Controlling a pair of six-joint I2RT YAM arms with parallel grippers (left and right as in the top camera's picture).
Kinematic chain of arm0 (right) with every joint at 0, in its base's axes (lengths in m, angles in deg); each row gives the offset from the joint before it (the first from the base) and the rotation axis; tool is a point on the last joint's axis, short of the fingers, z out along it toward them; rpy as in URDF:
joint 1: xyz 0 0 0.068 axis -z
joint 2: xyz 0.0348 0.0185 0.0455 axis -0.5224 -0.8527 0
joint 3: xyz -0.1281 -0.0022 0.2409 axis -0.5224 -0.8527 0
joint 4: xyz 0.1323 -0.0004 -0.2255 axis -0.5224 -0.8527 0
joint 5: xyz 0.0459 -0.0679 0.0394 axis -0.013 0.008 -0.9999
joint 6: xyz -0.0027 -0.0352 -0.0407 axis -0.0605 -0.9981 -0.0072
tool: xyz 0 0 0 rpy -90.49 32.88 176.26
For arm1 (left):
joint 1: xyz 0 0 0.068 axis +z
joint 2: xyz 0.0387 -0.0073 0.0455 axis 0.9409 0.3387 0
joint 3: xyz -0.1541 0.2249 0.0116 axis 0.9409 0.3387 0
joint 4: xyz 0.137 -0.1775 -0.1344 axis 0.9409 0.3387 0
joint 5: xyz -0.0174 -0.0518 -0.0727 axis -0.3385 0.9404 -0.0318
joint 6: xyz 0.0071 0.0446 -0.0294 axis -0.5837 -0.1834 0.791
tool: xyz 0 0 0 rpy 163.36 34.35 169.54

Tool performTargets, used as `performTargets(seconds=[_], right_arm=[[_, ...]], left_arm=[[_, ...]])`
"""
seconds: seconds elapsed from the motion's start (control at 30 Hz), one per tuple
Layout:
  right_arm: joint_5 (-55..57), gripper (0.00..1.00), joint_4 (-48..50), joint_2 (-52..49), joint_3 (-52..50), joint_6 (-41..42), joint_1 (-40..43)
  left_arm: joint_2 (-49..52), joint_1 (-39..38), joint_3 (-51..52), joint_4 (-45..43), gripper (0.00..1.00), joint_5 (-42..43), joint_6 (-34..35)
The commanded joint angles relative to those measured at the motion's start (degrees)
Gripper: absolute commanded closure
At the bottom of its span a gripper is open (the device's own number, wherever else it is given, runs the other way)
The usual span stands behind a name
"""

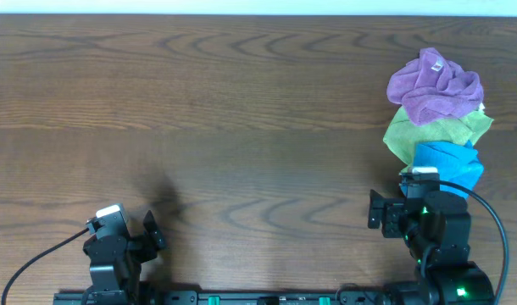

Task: Fold the cloth
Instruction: 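Reach the right gripper to the blue cloth and grasp it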

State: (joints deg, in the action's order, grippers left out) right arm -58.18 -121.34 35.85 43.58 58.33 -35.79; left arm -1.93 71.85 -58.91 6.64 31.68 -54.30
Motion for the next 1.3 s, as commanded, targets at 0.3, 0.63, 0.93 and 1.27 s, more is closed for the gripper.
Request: performTargets(seconds=[0.3,0.63,0.93,1.27], right_arm=[[-1.8,0.01,-1.5,-8.1,5.3,0.7,0.3],[-1.7,0.01,-1.1,-25.3,14.4,1.0,0.4],[9.5,0.01,-0.7,-36.0,22.4,1.2,0.4],[17.6,0.01,9.9,-37.2,23.3,-1.0,0.6]], left_arm=[[-0.3,-0.3,1.9,2.5,0.05,0.0,-1.2],[-0.3,-0.3,1.9,2.5,0.05,0.0,-1.2],[-0.3,-0.3,1.9,2.5,0.05,0.0,-1.2],[-0.3,-0.3,1.9,2.5,0.05,0.0,-1.2]])
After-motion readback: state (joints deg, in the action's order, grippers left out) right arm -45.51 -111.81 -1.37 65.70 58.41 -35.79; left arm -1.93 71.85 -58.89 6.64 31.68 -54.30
